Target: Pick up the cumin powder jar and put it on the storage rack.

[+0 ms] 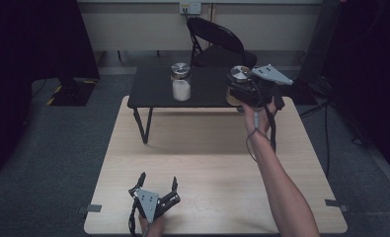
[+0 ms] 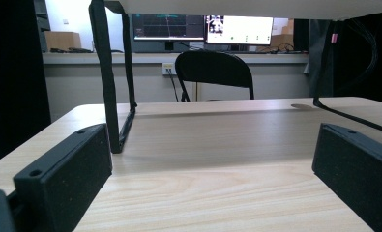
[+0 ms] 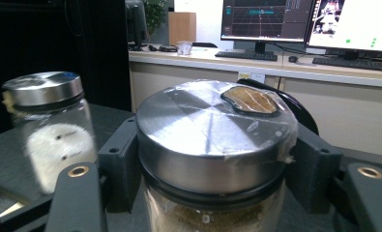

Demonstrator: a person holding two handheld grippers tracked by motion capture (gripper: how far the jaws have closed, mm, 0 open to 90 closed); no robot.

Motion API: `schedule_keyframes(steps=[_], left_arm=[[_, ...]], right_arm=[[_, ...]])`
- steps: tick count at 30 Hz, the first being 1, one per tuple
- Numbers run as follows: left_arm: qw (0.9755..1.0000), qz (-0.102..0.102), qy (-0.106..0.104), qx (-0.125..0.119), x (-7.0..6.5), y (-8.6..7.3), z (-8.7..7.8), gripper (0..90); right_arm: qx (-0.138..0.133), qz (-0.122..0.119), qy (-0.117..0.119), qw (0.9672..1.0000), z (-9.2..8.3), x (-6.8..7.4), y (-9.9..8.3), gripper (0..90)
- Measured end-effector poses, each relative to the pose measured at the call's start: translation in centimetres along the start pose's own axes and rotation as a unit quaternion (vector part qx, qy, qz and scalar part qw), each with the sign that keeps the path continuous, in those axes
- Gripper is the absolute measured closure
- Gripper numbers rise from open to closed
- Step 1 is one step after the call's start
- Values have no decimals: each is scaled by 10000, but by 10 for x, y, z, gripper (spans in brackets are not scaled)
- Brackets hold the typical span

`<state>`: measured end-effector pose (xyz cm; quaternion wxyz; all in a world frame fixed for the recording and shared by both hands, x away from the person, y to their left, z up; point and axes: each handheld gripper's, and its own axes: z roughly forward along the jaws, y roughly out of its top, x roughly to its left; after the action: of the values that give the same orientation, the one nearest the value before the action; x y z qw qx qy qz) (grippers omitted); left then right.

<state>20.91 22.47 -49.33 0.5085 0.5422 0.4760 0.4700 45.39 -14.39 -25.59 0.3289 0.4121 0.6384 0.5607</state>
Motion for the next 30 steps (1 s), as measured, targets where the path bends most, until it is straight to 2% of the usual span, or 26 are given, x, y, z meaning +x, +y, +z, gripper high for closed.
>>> schedule_keyframes(steps=[6,14,18,22,27,30], left_arm=[[10000,0,1,0,0,0,0,0],[10000,2,0,-1,0,0,0,0],[10000,3,0,-1,0,0,0,0],[10000,4,4,-1,0,0,0,0],[10000,5,6,-2,0,0,0,0],[10000,6,3,2,0,0,0,0]], right_arm=[[32,3,55,10000,24,-2,1,326],[134,72,142,9998,44,1,-6,325],[91,142,178,9997,46,1,-10,325],[30,23,145,9999,48,5,-14,325],[-179,-35,121,9998,47,6,-26,324],[-185,-37,122,9997,47,6,-26,325]])
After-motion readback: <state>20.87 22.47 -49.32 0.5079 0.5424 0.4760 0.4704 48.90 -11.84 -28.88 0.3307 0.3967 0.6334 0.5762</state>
